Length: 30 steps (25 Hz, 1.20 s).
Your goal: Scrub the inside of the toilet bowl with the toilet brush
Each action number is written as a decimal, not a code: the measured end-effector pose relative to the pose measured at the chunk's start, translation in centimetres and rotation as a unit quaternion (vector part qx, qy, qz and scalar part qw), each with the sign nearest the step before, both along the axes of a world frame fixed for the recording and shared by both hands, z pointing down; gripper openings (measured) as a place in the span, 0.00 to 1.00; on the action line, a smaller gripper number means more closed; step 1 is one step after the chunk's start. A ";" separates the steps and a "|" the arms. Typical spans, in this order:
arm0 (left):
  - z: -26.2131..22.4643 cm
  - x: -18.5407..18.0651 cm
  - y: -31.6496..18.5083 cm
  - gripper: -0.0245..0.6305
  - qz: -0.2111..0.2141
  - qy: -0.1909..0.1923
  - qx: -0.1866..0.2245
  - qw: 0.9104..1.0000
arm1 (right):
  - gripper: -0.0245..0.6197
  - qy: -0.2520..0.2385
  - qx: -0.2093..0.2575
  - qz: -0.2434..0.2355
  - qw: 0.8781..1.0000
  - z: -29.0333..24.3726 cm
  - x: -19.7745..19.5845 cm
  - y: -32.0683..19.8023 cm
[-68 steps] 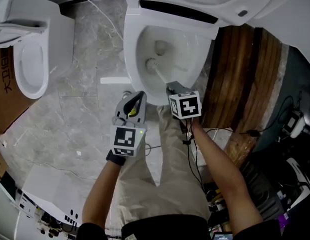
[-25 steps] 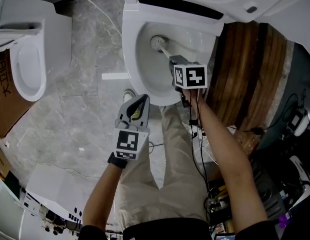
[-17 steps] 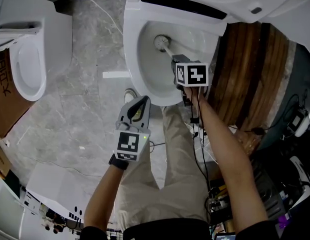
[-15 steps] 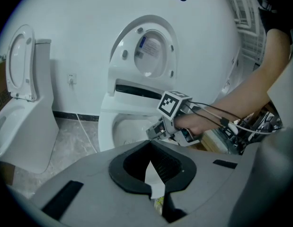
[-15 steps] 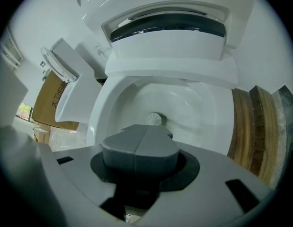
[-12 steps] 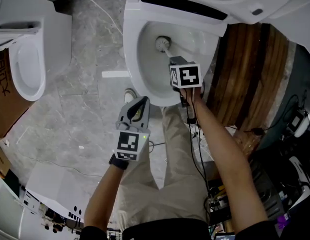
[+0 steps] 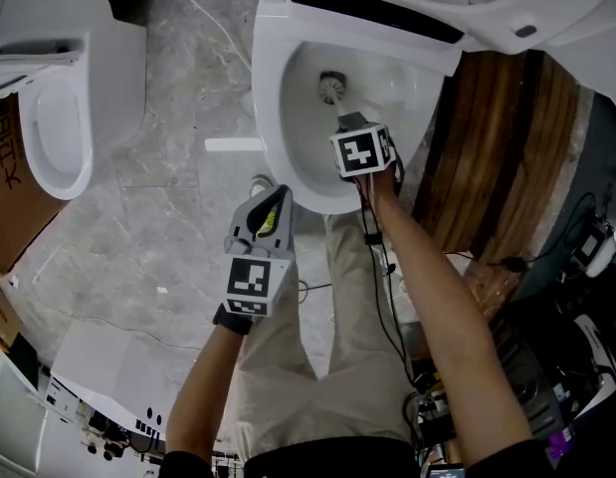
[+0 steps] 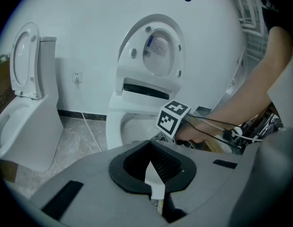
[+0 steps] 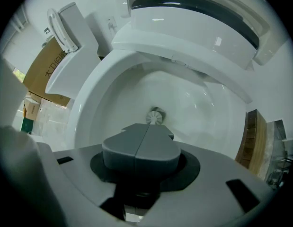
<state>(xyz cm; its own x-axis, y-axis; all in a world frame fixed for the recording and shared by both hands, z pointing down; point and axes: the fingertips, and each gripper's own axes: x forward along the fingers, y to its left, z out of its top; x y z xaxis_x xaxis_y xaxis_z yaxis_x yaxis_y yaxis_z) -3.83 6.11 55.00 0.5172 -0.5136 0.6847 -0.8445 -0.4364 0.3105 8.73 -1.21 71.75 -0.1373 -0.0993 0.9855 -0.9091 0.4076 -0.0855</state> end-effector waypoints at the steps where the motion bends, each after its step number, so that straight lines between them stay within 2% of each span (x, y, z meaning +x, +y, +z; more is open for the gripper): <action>1: 0.0 -0.1 0.0 0.07 -0.003 0.000 -0.001 1.000 | 0.30 0.003 0.000 -0.003 1.000 0.3 0.0 0.1; 16: 0.1 0.0 -0.4 0.07 -0.012 0.007 -0.001 1.000 | 0.29 0.043 0.025 -0.061 0.997 1.8 -0.4 -1.2; 20: 0.0 -0.5 -0.5 0.07 -0.011 0.005 0.004 1.000 | 0.25 0.037 0.023 -0.058 0.997 2.2 -0.1 -3.1; 25: -0.8 -1.5 0.5 0.07 -0.011 0.000 0.003 1.000 | 0.27 0.039 -0.004 -0.108 0.993 1.7 0.2 -2.3; 30: -2.5 -2.0 0.6 0.07 -0.002 -0.002 0.012 1.000 | 0.27 0.044 -0.007 -0.151 0.988 0.2 0.0 -0.6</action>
<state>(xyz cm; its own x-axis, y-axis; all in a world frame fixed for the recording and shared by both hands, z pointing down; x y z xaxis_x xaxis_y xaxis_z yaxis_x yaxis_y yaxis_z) -5.84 6.71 52.49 0.5127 -0.5321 0.6738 -0.8474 -0.4398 0.2975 8.73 -1.83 71.91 -0.0730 -0.0525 0.9959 -0.7508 0.6602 -0.0202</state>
